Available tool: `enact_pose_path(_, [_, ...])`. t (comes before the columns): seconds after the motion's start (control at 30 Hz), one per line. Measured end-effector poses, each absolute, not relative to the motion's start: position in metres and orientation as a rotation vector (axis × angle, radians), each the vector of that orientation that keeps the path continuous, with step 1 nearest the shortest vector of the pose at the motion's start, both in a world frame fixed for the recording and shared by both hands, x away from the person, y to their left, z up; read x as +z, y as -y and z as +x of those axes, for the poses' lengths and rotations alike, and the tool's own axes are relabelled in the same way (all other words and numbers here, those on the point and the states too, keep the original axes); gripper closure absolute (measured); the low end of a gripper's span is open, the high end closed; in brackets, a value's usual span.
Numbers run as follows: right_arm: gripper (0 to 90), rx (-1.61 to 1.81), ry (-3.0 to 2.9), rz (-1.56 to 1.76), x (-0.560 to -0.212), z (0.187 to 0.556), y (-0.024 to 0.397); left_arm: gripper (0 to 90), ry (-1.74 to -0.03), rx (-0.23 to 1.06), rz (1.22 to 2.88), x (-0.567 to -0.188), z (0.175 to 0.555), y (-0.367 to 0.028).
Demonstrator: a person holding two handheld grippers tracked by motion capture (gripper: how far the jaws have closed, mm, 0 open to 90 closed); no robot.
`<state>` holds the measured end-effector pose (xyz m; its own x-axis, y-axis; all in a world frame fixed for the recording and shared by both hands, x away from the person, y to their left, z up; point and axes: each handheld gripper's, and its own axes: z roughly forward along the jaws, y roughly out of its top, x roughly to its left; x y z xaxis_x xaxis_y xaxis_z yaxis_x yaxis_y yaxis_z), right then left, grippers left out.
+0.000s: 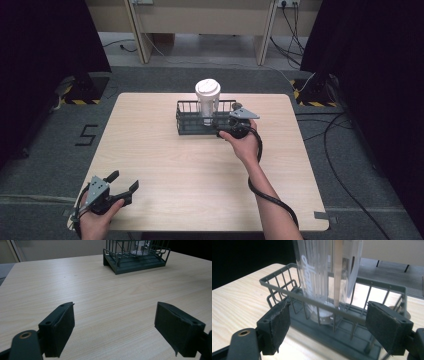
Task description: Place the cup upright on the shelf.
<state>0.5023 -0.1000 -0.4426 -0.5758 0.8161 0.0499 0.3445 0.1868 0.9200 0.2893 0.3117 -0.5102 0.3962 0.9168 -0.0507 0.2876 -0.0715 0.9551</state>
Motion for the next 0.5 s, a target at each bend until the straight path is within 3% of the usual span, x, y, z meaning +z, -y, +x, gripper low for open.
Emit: enact_pose_path(0.5, [29.5,1.375,-2.001,1.116,-0.455,0.46,0.137,15.8,-1.103,0.753,1.599,-0.511,0.289,-0.313])
